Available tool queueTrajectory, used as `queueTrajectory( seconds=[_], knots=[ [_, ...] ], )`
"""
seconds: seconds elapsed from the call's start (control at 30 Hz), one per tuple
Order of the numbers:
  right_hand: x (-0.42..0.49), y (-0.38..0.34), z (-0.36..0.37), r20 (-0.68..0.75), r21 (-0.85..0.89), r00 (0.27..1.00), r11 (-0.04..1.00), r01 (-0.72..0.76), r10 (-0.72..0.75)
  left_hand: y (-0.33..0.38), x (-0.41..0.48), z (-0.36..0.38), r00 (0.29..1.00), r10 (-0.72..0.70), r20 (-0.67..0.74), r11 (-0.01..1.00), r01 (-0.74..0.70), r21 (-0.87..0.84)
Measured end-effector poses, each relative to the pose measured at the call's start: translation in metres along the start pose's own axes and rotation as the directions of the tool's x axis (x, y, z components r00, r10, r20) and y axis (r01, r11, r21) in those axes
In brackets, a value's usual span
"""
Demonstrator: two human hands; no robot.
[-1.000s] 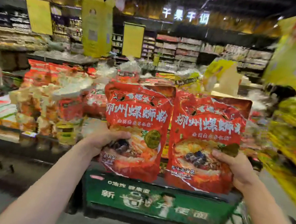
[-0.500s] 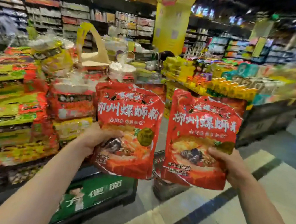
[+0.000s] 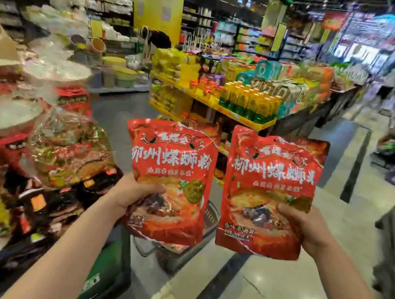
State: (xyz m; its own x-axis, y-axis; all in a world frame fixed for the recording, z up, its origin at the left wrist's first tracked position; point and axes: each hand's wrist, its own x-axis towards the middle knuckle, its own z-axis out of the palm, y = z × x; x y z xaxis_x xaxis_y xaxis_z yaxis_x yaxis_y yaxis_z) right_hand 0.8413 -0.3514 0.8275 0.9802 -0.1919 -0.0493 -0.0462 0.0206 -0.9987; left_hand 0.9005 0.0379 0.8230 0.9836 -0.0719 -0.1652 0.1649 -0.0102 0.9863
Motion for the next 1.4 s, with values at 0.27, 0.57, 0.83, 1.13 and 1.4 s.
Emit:
queueTrajectory(
  seconds=[0.27,0.57,0.83,1.13,1.4],
  knots=[
    [0.091,0.021,0.014,-0.077,0.017,0.993,0.996,-0.089,0.090,-0.001,0.109,0.007,0.992,-0.089,0.092,0.996,0.091,-0.023],
    [0.209,0.068,0.029,0.036,-0.003,0.979,0.980,-0.200,0.200,-0.046,0.189,0.014,0.976,-0.216,-0.015,0.974,0.214,-0.078],
    [0.382,0.148,0.031,0.200,-0.107,0.907,0.929,-0.356,0.370,-0.116,0.283,0.035,0.931,-0.285,-0.229,0.956,0.258,-0.143],
    [0.582,0.257,0.040,0.318,-0.370,0.739,0.795,-0.481,0.594,-0.225,0.387,0.097,0.701,-0.615,-0.361,0.780,0.472,-0.411],
    [0.658,0.421,0.057,0.226,-0.538,0.605,0.615,-0.576,0.764,-0.386,0.448,0.130,0.479,-0.788,-0.386,0.614,0.573,-0.543]
  ],
)
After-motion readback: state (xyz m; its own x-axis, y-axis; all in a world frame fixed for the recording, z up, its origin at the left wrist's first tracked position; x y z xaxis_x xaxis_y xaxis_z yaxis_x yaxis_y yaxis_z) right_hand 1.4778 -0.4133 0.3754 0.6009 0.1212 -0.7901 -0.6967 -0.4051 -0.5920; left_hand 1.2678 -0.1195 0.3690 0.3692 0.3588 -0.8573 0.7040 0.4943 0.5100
